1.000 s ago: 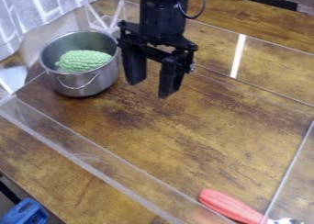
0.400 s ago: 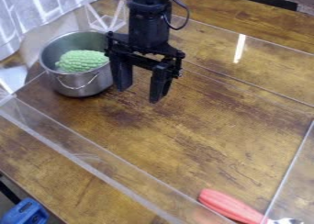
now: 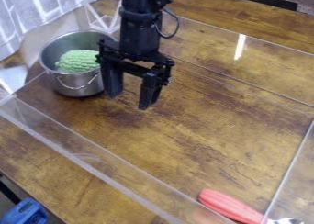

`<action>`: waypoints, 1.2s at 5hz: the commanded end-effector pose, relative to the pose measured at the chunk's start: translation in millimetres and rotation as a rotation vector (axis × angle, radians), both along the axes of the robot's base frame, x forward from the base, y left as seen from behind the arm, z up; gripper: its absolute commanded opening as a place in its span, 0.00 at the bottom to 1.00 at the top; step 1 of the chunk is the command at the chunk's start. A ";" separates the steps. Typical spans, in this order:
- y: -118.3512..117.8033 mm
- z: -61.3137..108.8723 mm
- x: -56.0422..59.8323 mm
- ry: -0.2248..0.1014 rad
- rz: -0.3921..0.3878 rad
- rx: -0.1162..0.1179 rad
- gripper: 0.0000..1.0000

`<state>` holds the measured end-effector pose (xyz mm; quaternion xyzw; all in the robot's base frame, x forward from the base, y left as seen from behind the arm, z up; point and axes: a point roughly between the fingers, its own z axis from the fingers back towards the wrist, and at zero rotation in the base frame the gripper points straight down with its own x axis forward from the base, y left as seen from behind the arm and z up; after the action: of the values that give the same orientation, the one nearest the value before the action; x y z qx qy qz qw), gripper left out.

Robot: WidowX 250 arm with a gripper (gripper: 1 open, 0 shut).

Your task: Remove the green object from the silver pot and put it on the table

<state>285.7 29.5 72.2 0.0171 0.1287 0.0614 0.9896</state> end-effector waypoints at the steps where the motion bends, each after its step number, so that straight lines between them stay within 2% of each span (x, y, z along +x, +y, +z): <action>1: 14.8 2.2 6.0 -0.011 0.013 0.009 1.00; 3: 44.9 -9.5 16.0 -0.015 -0.036 0.024 1.00; 4: 45.6 -20.8 7.8 -0.006 -0.039 0.026 1.00; 5: 47.8 -28.5 0.8 -0.015 -0.042 0.026 1.00; 6: 51.7 -21.1 5.1 -0.047 0.029 0.023 1.00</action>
<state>282.7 70.6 29.9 0.0207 0.1426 0.0580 0.9879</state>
